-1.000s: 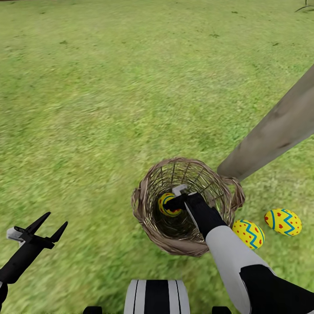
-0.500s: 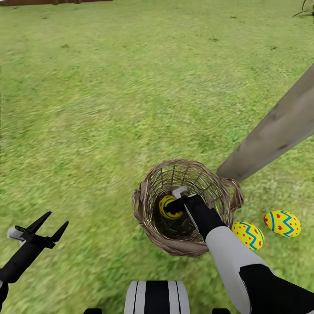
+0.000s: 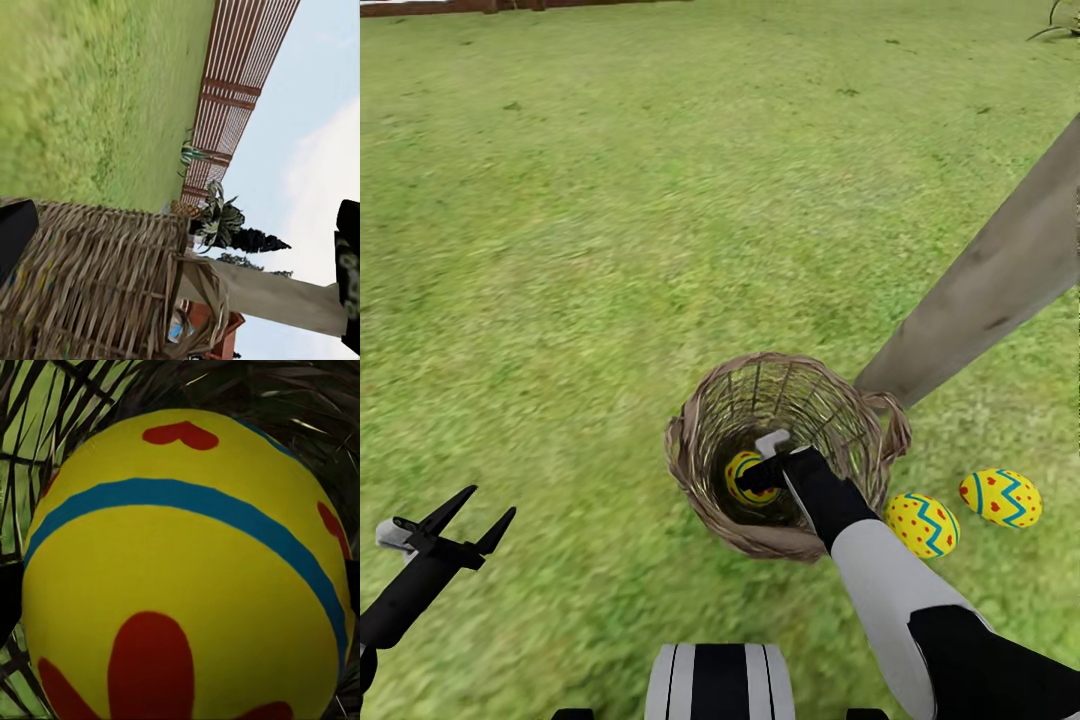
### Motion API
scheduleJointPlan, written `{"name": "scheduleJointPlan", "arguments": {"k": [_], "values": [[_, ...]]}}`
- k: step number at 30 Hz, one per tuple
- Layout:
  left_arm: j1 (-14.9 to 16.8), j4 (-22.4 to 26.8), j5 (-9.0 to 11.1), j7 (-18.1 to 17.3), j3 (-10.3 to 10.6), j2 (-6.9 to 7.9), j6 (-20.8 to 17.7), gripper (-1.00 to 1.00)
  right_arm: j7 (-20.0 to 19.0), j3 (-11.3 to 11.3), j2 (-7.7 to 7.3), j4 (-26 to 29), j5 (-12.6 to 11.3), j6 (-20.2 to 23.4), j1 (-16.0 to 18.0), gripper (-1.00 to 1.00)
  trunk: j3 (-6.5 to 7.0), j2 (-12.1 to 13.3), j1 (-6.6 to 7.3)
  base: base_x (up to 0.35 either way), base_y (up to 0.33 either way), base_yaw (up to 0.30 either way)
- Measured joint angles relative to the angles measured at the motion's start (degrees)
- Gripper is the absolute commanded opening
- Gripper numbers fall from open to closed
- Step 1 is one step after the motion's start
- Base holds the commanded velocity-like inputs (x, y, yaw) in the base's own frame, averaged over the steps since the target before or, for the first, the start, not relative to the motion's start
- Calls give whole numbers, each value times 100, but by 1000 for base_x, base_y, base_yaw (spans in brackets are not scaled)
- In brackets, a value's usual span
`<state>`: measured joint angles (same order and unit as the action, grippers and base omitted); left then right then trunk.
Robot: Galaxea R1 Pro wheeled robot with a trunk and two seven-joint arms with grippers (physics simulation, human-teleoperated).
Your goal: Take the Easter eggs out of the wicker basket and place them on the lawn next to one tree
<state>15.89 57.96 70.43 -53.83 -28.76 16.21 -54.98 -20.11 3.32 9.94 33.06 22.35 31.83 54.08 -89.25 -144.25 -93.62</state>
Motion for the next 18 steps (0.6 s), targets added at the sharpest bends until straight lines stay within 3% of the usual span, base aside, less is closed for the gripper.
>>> {"name": "scheduleJointPlan", "arguments": {"k": [3,8,12,16,18], "values": [[20,2,-28,22,5,17,-3,100,-1,-1,0,-104,15,11,2,-100,66,5,7,0,0,0],[54,10,-433,19,-2,14,-8,100,0,-9,-12,38,15,51,2,-100,177,11,20,0,0,0],[61,14,-468,19,-3,11,-9,100,-1,-19,-18,544,17,484,-2,-100,266,16,30,0,0,0],[61,11,-473,19,-3,14,-9,100,-1,-18,-17,641,15,570,-3,-100,354,22,40,0,0,0],[61,0,-474,16,-3,14,-8,100,0,-8,-18,667,49,978,-4,-100,399,25,45,0,0,0]]}}
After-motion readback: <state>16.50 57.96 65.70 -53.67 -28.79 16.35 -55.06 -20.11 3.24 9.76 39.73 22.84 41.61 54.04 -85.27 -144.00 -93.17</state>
